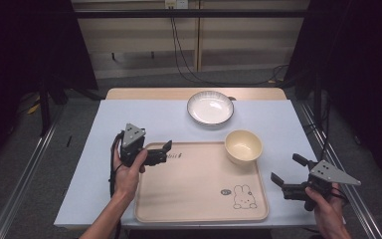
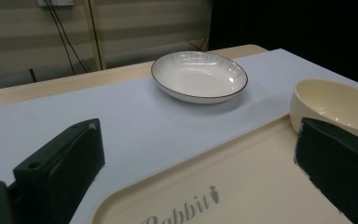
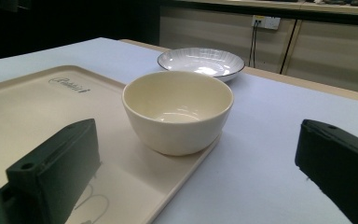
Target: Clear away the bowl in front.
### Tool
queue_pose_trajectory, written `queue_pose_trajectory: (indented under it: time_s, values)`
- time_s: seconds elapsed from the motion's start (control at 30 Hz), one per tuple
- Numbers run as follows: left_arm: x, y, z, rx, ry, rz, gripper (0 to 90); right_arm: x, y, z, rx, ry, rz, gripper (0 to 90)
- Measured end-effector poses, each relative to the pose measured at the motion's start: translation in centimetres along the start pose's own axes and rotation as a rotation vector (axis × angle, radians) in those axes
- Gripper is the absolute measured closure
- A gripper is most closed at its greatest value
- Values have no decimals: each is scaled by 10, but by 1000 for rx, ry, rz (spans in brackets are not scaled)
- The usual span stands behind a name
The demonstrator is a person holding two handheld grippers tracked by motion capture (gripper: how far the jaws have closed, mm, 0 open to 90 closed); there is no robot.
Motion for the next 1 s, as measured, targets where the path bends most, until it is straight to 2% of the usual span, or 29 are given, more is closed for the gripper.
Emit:
queue_pose_trajectory:
  time_s: [0.07, 0.1, 0.2, 0.27, 0.37, 0.43, 0.63, 0.77, 0.83, 0.9, 0.93, 1.0]
  values:
    - [8, -4, 3, 9, 22, -11, 14, 0, 0, 0, 0, -2, 1, 0]
    - [11, -7, 6, 0, 39, -7, 11, 0, 0, 0, 1, 2, 0, 0]
    - [22, -15, 14, 28, 51, -12, 13, -1, 0, 0, 4, 0, 0, 0]
    - [31, -19, 20, 24, 81, -18, 14, -1, -1, 0, 6, -2, 2, 0]
    - [42, -25, 27, 33, 103, -19, 15, -1, -1, 0, 5, -5, 2, 0]
    - [49, -31, 29, 24, 120, -15, 14, -1, -1, 0, 4, -5, 7, 0]
    - [64, -48, 34, 51, 155, 1, 17, -1, -1, 1, 1, 2, 11, 0]
    - [74, -57, 35, 64, 166, 7, 18, 0, -1, 0, 8, -9, 6, 0]
    - [79, -61, 37, 55, 174, 35, 13, 0, -1, 0, 10, -10, 6, 0]
    - [83, -66, 39, 71, 195, 29, 14, 0, -1, 1, 4, -3, 10, 0]
    - [85, -69, 40, 87, 194, 29, 13, 0, -1, 1, 3, -5, 10, 0]
    - [87, -73, 42, 92, 199, 35, 12, 0, -1, 0, 8, -9, 7, 0]
Point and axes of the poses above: each handheld gripper's, and its own axes: x roughly backward along the jaws, y roughly out of its top, z roughly to its left, the point moved 2 cm from there along -x, roughly forward along the jaws, and after that the axes turned 2 degrees about x, right-handed, at the moved point
